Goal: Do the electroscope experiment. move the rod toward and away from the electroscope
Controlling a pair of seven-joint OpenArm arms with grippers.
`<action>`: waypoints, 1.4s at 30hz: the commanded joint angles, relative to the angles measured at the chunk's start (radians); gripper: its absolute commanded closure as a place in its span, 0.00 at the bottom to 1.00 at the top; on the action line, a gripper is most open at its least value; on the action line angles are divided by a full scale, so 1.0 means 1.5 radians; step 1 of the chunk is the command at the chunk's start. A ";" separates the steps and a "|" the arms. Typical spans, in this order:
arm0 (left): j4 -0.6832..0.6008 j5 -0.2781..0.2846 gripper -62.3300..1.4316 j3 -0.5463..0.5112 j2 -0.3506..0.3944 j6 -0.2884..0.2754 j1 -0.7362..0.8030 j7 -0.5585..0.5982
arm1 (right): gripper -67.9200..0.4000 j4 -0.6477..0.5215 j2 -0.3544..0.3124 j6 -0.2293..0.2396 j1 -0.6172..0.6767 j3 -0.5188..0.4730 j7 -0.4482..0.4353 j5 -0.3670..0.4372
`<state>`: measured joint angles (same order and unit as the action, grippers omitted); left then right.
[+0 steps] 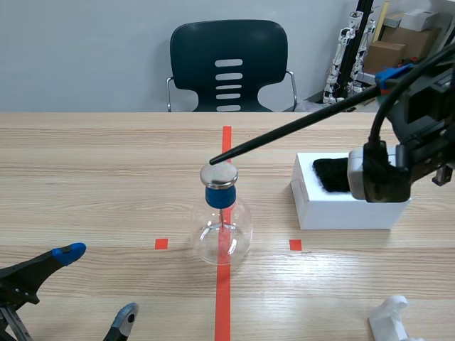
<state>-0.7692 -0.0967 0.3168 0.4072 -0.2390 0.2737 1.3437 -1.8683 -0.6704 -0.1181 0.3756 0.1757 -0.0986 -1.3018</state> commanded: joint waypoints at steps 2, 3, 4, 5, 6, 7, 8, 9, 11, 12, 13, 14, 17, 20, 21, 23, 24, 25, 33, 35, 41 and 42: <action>-0.008 0.004 0.00 -0.001 0.001 -0.002 0.000 0.014 | 0.98 -0.002 -0.002 -0.010 -0.010 0.002 0.005 0.002; -0.008 0.004 0.00 -0.001 0.001 -0.002 0.000 0.014 | 0.98 -0.002 0.001 -0.010 -0.010 0.002 0.005 0.002; -0.008 0.004 0.00 -0.001 0.001 -0.002 0.000 0.014 | 0.98 -0.002 0.004 -0.010 -0.010 0.002 0.005 0.002; -0.008 0.004 0.00 -0.001 0.001 -0.002 0.000 0.014 | 0.98 -0.002 0.007 -0.010 -0.010 0.002 0.006 0.002; -0.008 0.004 0.00 -0.001 0.001 -0.002 0.000 0.014 | 0.98 -0.002 0.010 -0.011 -0.010 0.002 0.010 0.002; -0.008 0.004 0.00 -0.001 0.001 -0.002 0.000 0.014 | 0.98 -0.002 0.013 -0.015 -0.010 0.002 0.011 0.003; -0.008 0.004 0.00 -0.001 0.001 -0.002 0.000 0.014 | 0.98 -0.002 0.013 -0.017 -0.010 0.002 0.013 0.003; -0.008 0.004 0.00 -0.001 0.001 -0.002 0.000 0.014 | 0.98 -0.002 0.013 -0.022 -0.010 0.002 0.013 0.009; -0.008 0.004 0.00 -0.001 0.001 -0.002 0.000 0.014 | 0.98 -0.002 0.013 -0.031 -0.010 0.002 0.018 0.021; -0.008 0.004 0.00 -0.001 0.001 -0.002 0.000 0.014 | 0.98 -0.002 0.013 -0.031 -0.010 0.001 0.022 0.023; -0.008 0.004 0.00 -0.001 0.001 -0.002 0.000 0.014 | 0.98 -0.002 0.013 -0.031 -0.009 0.001 0.025 0.025; -0.008 0.004 0.00 -0.001 0.001 -0.002 0.000 0.014 | 0.98 -0.002 0.013 -0.031 -0.007 -0.002 0.030 0.029; -0.008 0.004 0.00 -0.001 0.001 -0.002 0.000 0.014 | 0.98 -0.013 0.007 -0.036 0.007 -0.016 0.030 0.054; -0.008 0.004 0.00 -0.001 0.001 -0.002 0.000 0.014 | 0.98 -0.039 0.006 -0.054 0.036 -0.048 0.027 0.083; -0.008 0.004 0.00 -0.001 0.001 -0.002 0.000 0.014 | 0.98 -0.051 0.006 -0.056 0.050 -0.063 0.026 0.094; -0.008 0.004 0.00 -0.001 0.001 -0.002 0.000 0.014 | 0.98 -0.079 0.006 -0.056 0.080 -0.098 0.026 0.121; -0.008 0.004 0.00 -0.001 0.001 -0.002 0.000 0.014 | 0.98 -0.093 0.006 -0.056 0.098 -0.118 0.024 0.137; -0.008 0.004 0.00 -0.001 0.001 -0.002 0.000 0.014 | 0.98 -0.110 0.007 -0.056 0.121 -0.141 0.024 0.157; -0.008 0.004 0.00 -0.001 0.001 -0.002 0.000 0.014 | 0.98 -0.190 0.092 -0.068 0.291 -0.333 -0.046 0.273; -0.008 0.004 0.00 -0.001 0.001 -0.002 0.000 0.014 | 0.98 -0.190 0.132 -0.068 0.320 -0.374 -0.091 0.283; -0.008 0.004 0.00 -0.001 0.001 -0.002 0.000 0.014 | 0.98 -0.187 0.256 -0.067 0.380 -0.482 -0.228 0.333; -0.008 0.004 0.00 -0.001 0.001 -0.002 0.000 0.014 | 0.98 -0.185 0.271 -0.065 0.386 -0.497 -0.247 0.335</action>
<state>-0.7692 -0.0967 0.3168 0.4072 -0.2390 0.2741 1.3437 -2.1490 -0.2562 -0.2024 0.9627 -0.5655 -0.4679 -0.8108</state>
